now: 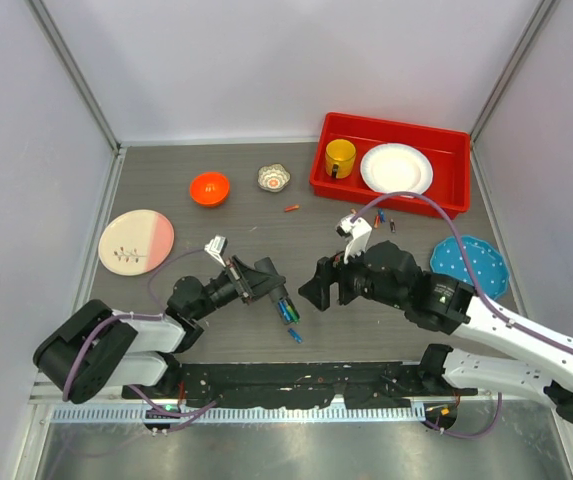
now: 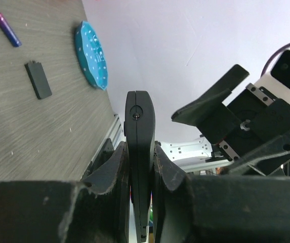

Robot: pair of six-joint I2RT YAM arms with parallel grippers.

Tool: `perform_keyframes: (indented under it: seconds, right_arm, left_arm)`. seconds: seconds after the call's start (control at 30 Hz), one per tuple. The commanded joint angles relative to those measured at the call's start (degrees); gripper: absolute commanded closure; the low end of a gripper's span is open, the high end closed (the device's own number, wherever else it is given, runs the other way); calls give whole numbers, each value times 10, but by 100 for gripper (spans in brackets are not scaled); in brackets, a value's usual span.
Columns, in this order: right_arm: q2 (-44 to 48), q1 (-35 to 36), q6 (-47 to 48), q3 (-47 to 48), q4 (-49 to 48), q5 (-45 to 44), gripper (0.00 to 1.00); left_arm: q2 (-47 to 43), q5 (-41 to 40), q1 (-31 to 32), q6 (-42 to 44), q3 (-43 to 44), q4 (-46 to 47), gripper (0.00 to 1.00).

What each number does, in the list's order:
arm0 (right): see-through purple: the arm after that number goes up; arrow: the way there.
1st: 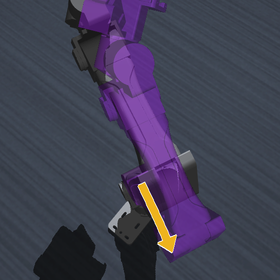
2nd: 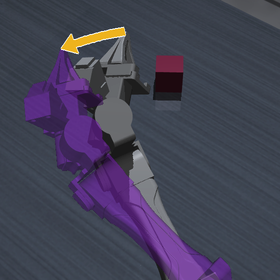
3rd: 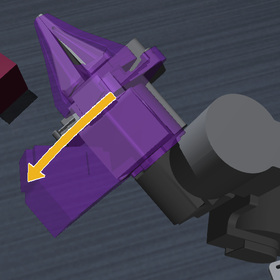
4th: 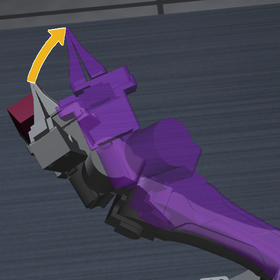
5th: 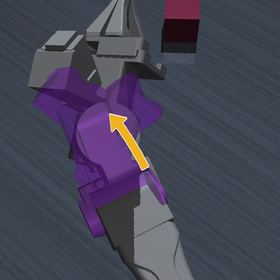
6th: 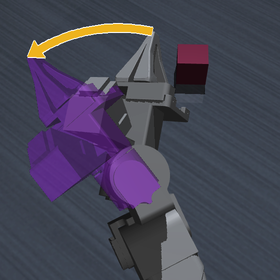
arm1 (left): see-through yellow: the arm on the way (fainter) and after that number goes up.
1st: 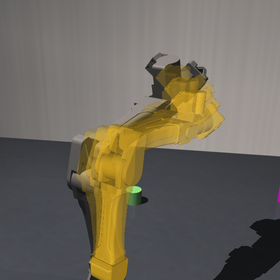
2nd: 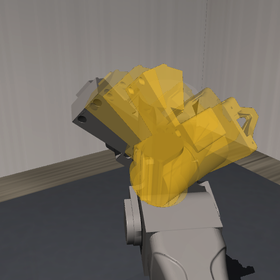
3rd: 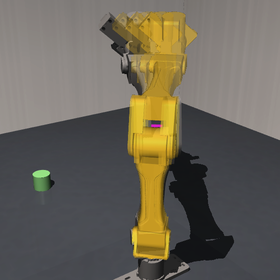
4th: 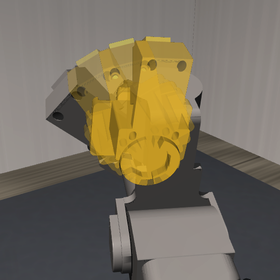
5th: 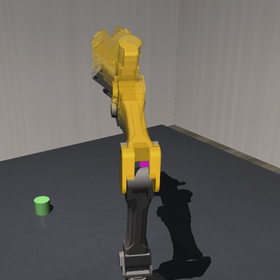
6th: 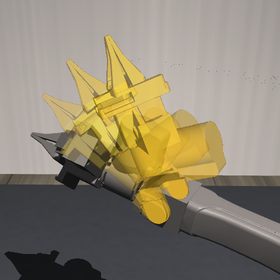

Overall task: Load the batteries into the remote control
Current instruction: Load the battery into the remote control.

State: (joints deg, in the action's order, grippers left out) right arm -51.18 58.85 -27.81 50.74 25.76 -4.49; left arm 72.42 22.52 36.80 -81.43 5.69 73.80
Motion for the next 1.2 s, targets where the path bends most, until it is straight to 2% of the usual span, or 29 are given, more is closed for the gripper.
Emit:
perform_keyframes:
  seconds: [0.0, 0.13, 0.3, 0.63, 1.17]
  right_arm:
    - [40, -1, 33, -40, -106, 70, 16]
    - [71, -1, 43, -96, -126, 111, 19]
    - [65, -1, 60, -110, -96, 141, 26]
    - [23, 0, 79, -108, -84, 160, 28]
    - [-5, -1, 69, -98, -86, 132, 30]
  left_arm:
    - [31, 24, 3, -36, 23, 128, 100]
    - [49, 36, 3, -51, 31, 148, 100]
    - [45, 37, 3, -48, 36, 148, 100]
    - [46, 44, 4, -48, 43, 148, 100]
    - [37, 47, 4, -45, 37, 148, 100]
